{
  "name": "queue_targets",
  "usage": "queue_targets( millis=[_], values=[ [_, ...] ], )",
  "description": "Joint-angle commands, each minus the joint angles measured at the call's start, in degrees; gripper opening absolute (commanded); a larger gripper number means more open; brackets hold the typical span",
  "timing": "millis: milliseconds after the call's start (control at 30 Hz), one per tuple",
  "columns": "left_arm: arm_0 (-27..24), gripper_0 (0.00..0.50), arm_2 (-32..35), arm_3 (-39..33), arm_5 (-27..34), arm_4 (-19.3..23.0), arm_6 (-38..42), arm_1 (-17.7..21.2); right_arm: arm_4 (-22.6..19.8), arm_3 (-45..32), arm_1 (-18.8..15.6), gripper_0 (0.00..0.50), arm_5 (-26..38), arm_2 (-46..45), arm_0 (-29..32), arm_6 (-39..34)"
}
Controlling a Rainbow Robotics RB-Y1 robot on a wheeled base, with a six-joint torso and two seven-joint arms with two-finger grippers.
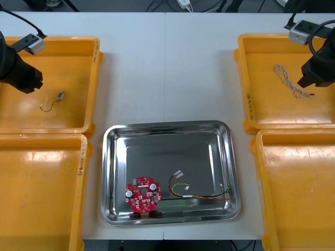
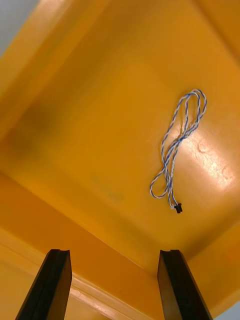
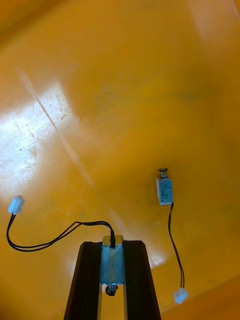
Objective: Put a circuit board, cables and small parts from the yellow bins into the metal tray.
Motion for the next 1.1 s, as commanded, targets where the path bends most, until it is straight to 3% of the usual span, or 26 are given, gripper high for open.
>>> queue_targets(
  millis=[33, 533, 900, 1100],
  values=[
    [-2.2, 0.000, 2.7, -6.2, 3.7, -1.5, 2.5, 2.8, 0.9, 4.2, -1.9, 0.500, 0.2, -2.4, -4.9, 3.7],
    [-2.2, 0.000, 3.1, -23.4, 15.4, -3.4, 18.4, 1.1, 2.3, 16.8, -1.9, 0.500, -4.7, -3.5, -7.2, 5.7],
    [-2.2, 0.000, 3.0, -33.7, 24.9, -9.7, 31.7, -7.6, 2.8, 21.9, -1.7, 0.500, -11.3, -3.5, -7.4, 8.0],
    [-2.2, 0.000, 2.9, -38.0, 26.1, -13.0, 37.0, -13.0, 2.7, 24.6, -0.5, 0.500, -14.2, -3.5, -7.7, 9.5]
  ],
)
